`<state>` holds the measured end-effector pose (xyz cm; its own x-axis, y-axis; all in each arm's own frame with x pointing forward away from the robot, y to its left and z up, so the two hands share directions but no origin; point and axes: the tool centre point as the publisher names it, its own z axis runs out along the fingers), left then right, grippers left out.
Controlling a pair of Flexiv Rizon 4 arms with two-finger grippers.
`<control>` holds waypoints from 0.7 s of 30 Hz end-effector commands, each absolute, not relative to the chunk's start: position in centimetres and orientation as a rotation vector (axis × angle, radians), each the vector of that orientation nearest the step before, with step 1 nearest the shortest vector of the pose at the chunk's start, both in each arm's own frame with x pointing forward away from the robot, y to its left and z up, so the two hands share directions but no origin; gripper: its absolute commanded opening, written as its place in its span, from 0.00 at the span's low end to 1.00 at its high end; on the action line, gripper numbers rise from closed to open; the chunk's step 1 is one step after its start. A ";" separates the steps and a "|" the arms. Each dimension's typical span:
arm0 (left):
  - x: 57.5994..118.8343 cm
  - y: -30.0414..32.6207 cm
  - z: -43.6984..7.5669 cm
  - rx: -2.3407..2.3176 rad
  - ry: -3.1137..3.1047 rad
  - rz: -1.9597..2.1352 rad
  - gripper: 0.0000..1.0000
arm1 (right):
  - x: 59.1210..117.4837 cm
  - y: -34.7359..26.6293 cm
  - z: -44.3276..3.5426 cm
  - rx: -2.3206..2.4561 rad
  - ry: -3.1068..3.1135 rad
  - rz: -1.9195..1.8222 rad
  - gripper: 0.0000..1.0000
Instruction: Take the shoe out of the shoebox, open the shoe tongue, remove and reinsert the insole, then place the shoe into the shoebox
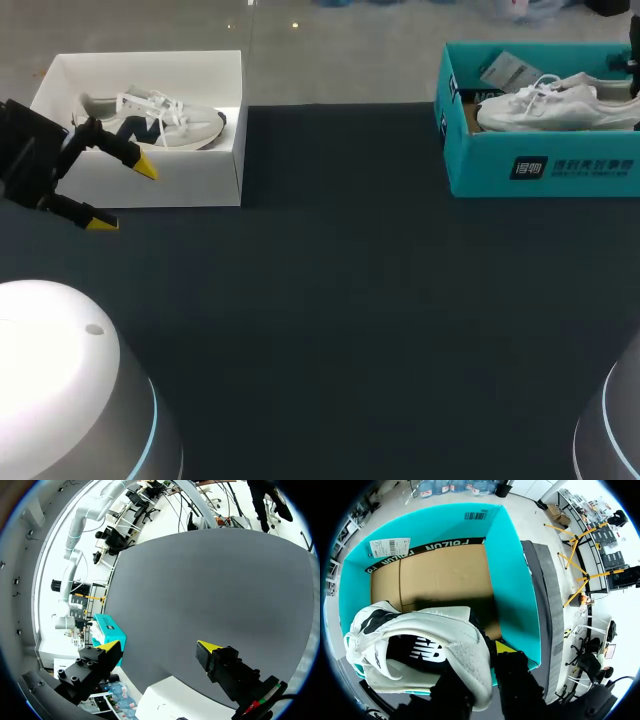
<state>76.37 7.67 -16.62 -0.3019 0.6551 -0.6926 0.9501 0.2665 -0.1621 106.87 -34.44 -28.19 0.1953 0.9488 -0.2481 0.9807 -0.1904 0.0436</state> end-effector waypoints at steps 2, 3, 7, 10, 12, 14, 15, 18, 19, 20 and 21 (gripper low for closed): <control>76.4 7.6 -16.6 1.447 2.049 -0.779 1.00 | 106.6 -34.4 -30.8 2.263 1.844 -0.281 0.00; 76.4 7.6 -16.6 1.447 2.049 -0.779 1.00 | 106.5 -34.4 -31.3 2.262 1.842 -0.288 0.00; 76.4 7.6 -16.6 1.447 2.049 -0.779 1.00 | 106.5 -34.6 -33.0 2.264 1.844 -0.329 0.00; 76.4 7.6 -16.6 1.447 2.049 -0.779 1.00 | 106.6 -34.7 -34.2 2.265 1.837 -0.364 0.00; 76.4 7.6 -16.6 1.447 2.049 -0.779 1.00 | 106.6 -34.9 -34.9 2.269 1.827 -0.385 0.00; 76.4 7.6 -16.6 1.447 2.049 -0.779 1.00 | 106.6 -35.1 -35.6 2.284 1.819 -0.398 0.00; 76.4 7.6 -16.6 1.447 2.049 -0.779 1.00 | 106.6 -35.2 -35.8 2.290 1.814 -0.404 0.00; 76.4 7.6 -16.6 1.447 2.049 -0.779 1.00 | 106.5 -35.6 -36.5 2.306 1.800 -0.415 0.00; 76.4 7.6 -16.6 1.447 2.049 -0.779 1.00 | 106.4 -35.7 -36.7 2.309 1.795 -0.417 0.00; 76.4 7.6 -16.6 1.447 2.049 -0.779 1.00 | 106.4 -35.7 -36.9 2.312 1.793 -0.420 0.00; 76.4 7.6 -16.6 1.447 2.049 -0.779 1.00 | 106.4 -35.8 -37.1 2.315 1.788 -0.424 0.00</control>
